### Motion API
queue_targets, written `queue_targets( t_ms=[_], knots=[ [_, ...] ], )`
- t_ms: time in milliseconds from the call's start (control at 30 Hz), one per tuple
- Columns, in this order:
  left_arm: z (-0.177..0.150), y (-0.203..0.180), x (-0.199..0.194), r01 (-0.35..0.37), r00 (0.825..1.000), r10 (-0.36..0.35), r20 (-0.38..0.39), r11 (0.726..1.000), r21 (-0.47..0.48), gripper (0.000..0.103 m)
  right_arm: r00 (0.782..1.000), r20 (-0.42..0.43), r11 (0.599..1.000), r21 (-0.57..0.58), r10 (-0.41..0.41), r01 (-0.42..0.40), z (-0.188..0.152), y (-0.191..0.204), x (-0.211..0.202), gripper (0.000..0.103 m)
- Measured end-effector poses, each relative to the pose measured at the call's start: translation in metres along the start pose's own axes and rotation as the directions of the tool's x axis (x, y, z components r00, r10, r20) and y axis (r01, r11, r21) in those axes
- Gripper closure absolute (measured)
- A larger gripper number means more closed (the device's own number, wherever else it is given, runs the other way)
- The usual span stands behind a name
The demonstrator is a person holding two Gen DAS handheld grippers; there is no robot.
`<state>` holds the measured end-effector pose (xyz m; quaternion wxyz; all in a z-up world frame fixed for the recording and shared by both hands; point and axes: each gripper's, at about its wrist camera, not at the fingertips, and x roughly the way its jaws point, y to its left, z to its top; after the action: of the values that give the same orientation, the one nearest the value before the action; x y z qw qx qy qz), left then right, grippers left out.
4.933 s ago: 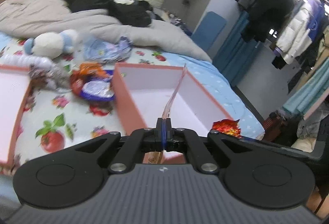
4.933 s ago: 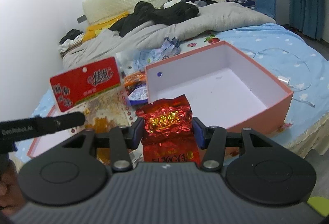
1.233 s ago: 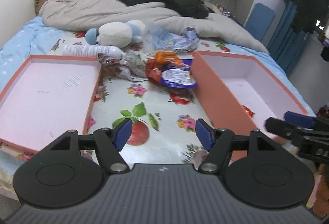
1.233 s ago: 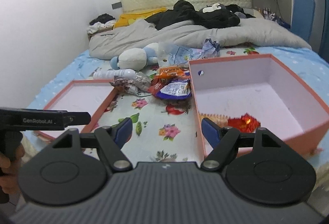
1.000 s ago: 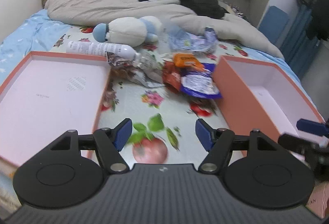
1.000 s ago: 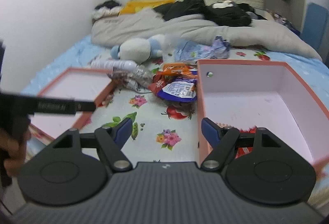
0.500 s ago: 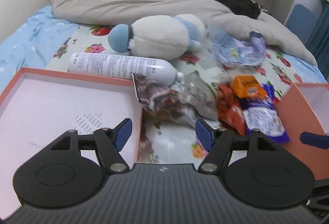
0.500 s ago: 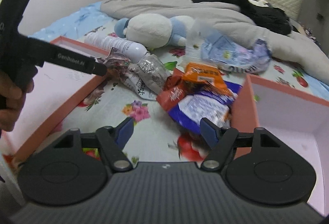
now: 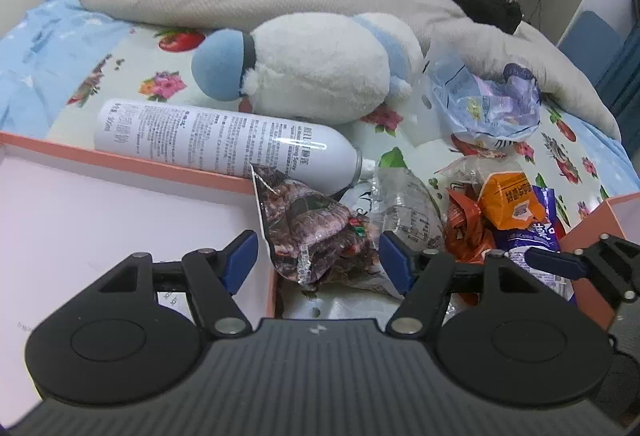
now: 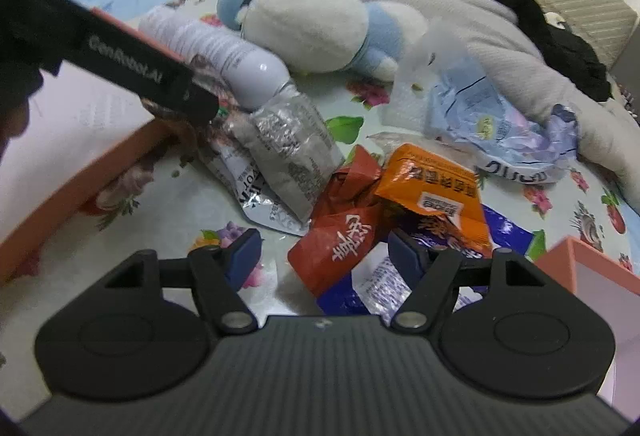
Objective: Organize snacks
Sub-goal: 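Grasp the red spicy-strip bag with the right gripper while the left grasps the dark foil bag, then carry both bags over the deep pink box with both grippers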
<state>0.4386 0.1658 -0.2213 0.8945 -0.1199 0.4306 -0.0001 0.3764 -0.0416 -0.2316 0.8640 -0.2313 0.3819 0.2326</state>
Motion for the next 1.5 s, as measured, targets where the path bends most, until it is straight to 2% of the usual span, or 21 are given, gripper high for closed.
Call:
queue_targets(
  t_ms=[133, 200, 233, 267, 333, 467, 533, 567, 633, 733, 933, 1233, 1500],
  knots=[
    [0.006, 0.009, 0.01, 0.027, 0.998, -0.03, -0.047, 0.998, -0.054, 0.032, 0.999, -0.033, 0.998, -0.058, -0.043, 0.041, 0.005, 0.006, 0.018, 0.032],
    [0.006, 0.01, 0.013, 0.035, 0.998, -0.038, -0.053, 0.998, -0.061, 0.036, 0.998, -0.061, 0.999, -0.033, -0.03, 0.028, 0.006, 0.004, 0.025, 0.041],
    [0.005, 0.01, 0.015, 0.034, 0.998, -0.037, -0.053, 0.998, -0.062, 0.039, 0.997, -0.068, 0.999, -0.02, -0.035, 0.034, 0.007, 0.002, 0.028, 0.042],
    [0.004, 0.01, 0.016, 0.033, 0.998, -0.036, -0.054, 0.997, -0.063, 0.044, 0.996, -0.076, 0.999, -0.013, -0.042, 0.041, 0.008, 0.002, 0.031, 0.049],
    [0.001, 0.01, 0.017, 0.026, 0.998, -0.03, -0.047, 0.997, -0.079, 0.048, 0.995, -0.08, 0.998, 0.006, -0.061, 0.061, 0.009, 0.0, 0.033, 0.062],
    [-0.002, 0.011, 0.013, 0.016, 0.999, -0.019, -0.033, 0.996, -0.082, 0.056, 0.996, -0.082, 0.996, 0.079, -0.028, 0.035, 0.012, -0.007, 0.028, 0.066],
    [-0.004, 0.013, 0.007, 0.023, 0.999, -0.025, -0.022, 0.995, -0.097, 0.058, 0.997, -0.077, 0.995, 0.102, -0.013, 0.021, 0.011, -0.007, 0.023, 0.067],
    [-0.004, 0.013, 0.004, 0.03, 0.999, -0.032, -0.014, 0.994, -0.102, 0.064, 0.997, -0.077, 0.993, 0.117, -0.003, 0.012, 0.01, -0.007, 0.021, 0.067],
    [-0.006, 0.014, -0.004, 0.046, 0.999, -0.046, 0.001, 0.992, -0.114, 0.068, 0.996, -0.084, 0.985, 0.172, 0.031, -0.016, 0.007, -0.009, 0.017, 0.068],
    [-0.011, 0.009, -0.019, 0.032, 0.999, -0.03, 0.021, 0.994, -0.103, 0.071, 0.995, -0.073, 0.968, 0.247, 0.063, -0.043, 0.001, -0.008, 0.005, 0.068],
    [-0.032, 0.006, -0.061, -0.003, 0.999, 0.008, 0.054, 0.996, -0.089, 0.073, 0.995, -0.043, 0.936, 0.343, 0.094, -0.074, -0.014, -0.003, -0.029, 0.068],
    [-0.074, 0.008, -0.143, -0.044, 0.991, 0.054, 0.126, 0.996, -0.077, 0.073, 0.995, 0.016, 0.905, 0.413, 0.101, -0.098, -0.051, 0.016, -0.1, 0.069],
    [-0.118, -0.012, -0.212, -0.028, 0.985, 0.037, 0.166, 0.998, -0.057, 0.073, 0.993, 0.095, 0.892, 0.441, 0.063, -0.099, -0.081, 0.032, -0.168, 0.069]
  ],
)
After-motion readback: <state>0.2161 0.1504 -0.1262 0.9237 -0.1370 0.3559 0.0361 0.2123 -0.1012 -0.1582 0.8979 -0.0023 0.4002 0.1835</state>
